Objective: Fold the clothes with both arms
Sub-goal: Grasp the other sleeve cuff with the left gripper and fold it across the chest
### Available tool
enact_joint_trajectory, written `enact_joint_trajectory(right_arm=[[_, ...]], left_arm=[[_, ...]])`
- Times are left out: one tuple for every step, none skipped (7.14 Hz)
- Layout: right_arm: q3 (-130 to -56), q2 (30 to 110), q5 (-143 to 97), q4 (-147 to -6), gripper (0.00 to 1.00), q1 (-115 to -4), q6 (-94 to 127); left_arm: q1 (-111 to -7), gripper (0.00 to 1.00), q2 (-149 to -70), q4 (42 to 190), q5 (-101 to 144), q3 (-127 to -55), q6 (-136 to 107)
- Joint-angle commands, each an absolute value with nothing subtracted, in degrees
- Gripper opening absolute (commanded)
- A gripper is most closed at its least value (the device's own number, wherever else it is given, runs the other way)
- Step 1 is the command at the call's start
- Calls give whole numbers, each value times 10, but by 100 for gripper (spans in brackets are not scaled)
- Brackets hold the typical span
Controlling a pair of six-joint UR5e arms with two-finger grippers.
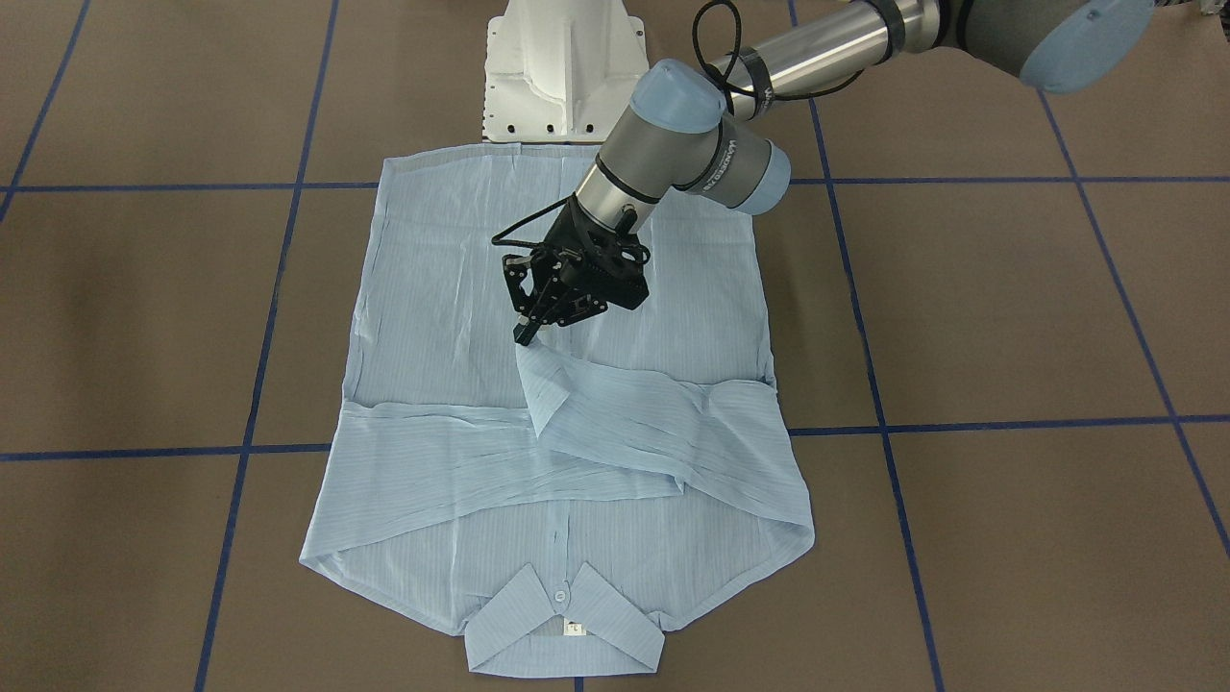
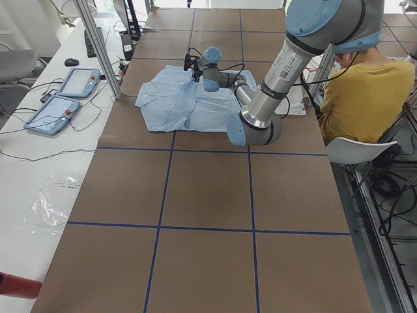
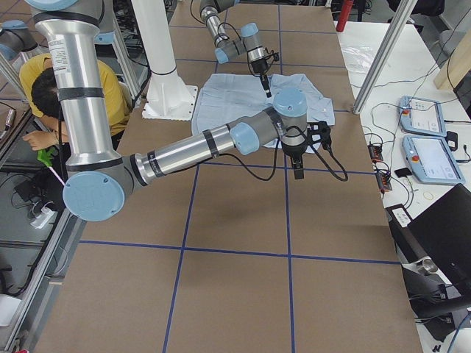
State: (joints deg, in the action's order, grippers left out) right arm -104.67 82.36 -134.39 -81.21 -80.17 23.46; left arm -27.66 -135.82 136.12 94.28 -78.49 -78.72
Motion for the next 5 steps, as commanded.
enact_joint_trajectory(right_arm=[[-1044,823,-1344,-812,100,-802,235],[-1048,823,-1343,-812,100,-802,236],[-1055,823,-1344,-801,100,-800,279],[-1069,826,-1340,-767,100,-781,349],[-1104,860,-1331,-732,100,-744,406]], left_arm=[[-250,99,-1386,1371,921,-745,-787],[-250,100,-1387,1369,914,-754,-785],[-250,100,-1368,1355,923,-781,-742],[-252,100,-1329,1310,927,-835,-691],[-254,100,-1283,1229,936,-920,-658]])
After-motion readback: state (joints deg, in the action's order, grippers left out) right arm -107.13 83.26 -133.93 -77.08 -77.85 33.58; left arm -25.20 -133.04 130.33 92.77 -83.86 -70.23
